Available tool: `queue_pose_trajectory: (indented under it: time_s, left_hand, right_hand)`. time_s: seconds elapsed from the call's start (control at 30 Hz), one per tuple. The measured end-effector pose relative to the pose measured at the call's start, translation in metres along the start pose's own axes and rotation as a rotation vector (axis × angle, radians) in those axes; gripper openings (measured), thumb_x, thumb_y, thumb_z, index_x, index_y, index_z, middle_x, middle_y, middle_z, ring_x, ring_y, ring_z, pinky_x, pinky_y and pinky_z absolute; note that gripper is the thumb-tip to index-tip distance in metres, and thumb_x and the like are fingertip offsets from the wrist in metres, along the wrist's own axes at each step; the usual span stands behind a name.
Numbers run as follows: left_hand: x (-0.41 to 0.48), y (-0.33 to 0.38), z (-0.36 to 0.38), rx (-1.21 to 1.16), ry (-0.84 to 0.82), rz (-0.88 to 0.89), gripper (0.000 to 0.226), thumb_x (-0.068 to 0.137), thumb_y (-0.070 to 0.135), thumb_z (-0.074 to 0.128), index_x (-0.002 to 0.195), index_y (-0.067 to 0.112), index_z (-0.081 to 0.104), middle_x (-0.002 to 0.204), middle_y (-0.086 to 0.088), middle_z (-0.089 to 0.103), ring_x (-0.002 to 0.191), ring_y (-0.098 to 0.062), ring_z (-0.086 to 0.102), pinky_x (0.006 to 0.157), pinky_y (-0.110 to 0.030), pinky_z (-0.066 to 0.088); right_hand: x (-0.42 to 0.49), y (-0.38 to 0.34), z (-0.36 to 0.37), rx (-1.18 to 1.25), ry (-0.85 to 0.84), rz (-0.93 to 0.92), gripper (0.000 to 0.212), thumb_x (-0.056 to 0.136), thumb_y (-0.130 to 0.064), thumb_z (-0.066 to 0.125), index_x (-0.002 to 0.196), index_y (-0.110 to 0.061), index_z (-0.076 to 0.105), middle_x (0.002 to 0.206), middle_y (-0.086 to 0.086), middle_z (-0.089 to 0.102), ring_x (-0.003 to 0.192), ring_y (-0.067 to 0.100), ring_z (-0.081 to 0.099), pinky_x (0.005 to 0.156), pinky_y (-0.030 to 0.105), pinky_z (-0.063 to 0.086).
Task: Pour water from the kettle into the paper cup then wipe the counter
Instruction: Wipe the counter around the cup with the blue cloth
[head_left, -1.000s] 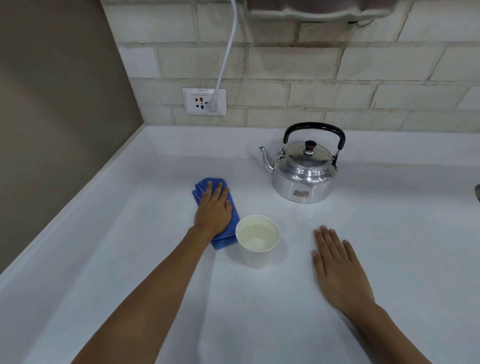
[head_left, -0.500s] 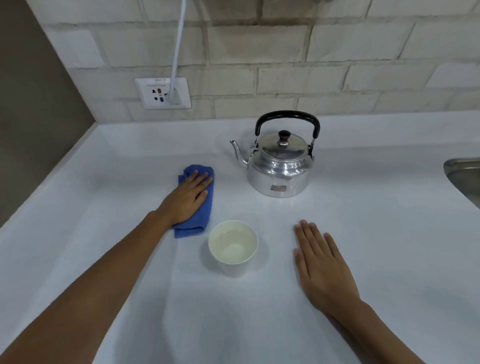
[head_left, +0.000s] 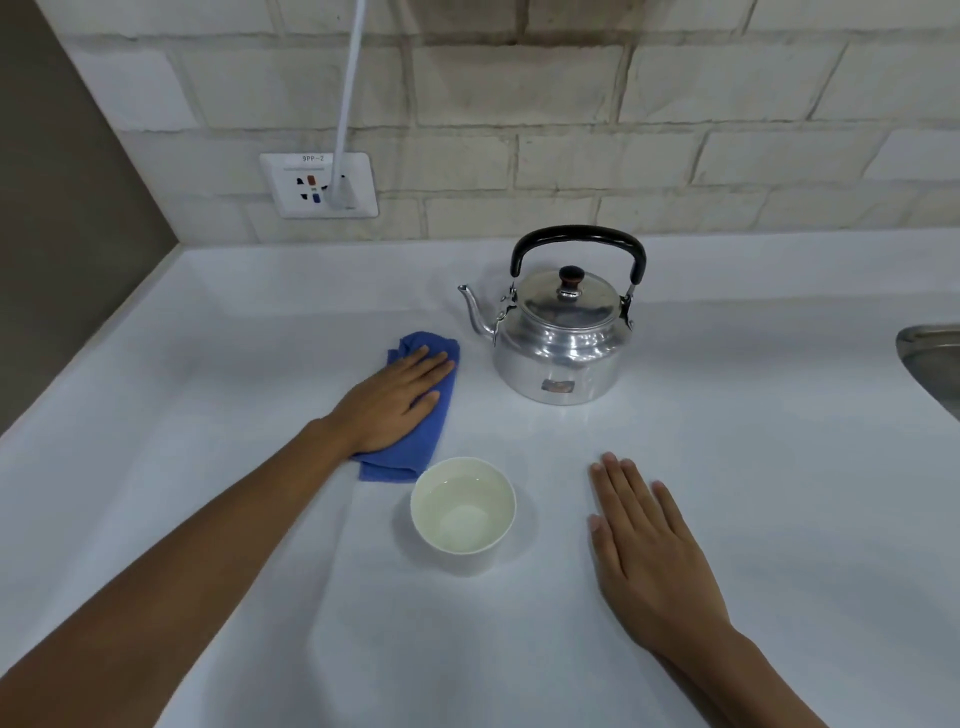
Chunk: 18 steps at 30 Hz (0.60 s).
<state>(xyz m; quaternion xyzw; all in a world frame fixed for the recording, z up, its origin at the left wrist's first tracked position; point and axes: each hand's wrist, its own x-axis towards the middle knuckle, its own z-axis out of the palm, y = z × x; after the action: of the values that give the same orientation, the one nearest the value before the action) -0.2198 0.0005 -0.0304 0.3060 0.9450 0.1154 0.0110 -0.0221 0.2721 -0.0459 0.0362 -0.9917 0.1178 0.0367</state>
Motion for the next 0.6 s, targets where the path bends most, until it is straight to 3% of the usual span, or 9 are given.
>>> queue_pose_trajectory:
  time_s: [0.2,0.6]
  left_hand:
    - [0.018,-0.038,-0.013,0.1,-0.072,-0.152,0.052,0.098,0.037,0.023,0.146,0.023,0.008,0.158,0.003,0.004,0.144,-0.012,-0.002,0.119,-0.035,0.007]
    - [0.022,-0.043,-0.014,0.122,-0.085,-0.223,0.053,0.098,0.039,0.02,0.146,0.025,0.002,0.158,0.003,0.001,0.144,-0.013,-0.004,0.117,-0.035,0.006]
  right_hand:
    - [-0.001,-0.001,0.0,0.001,0.014,0.001,0.058,0.089,-0.04,-0.002,0.144,-0.021,-0.003,0.154,-0.008,-0.004,0.141,0.008,-0.012,0.114,0.028,-0.011]
    - [-0.002,-0.002,-0.001,-0.002,-0.004,0.001,0.06,0.087,-0.041,-0.006,0.143,-0.021,-0.009,0.154,-0.008,-0.009,0.14,0.008,-0.016,0.114,0.031,-0.012]
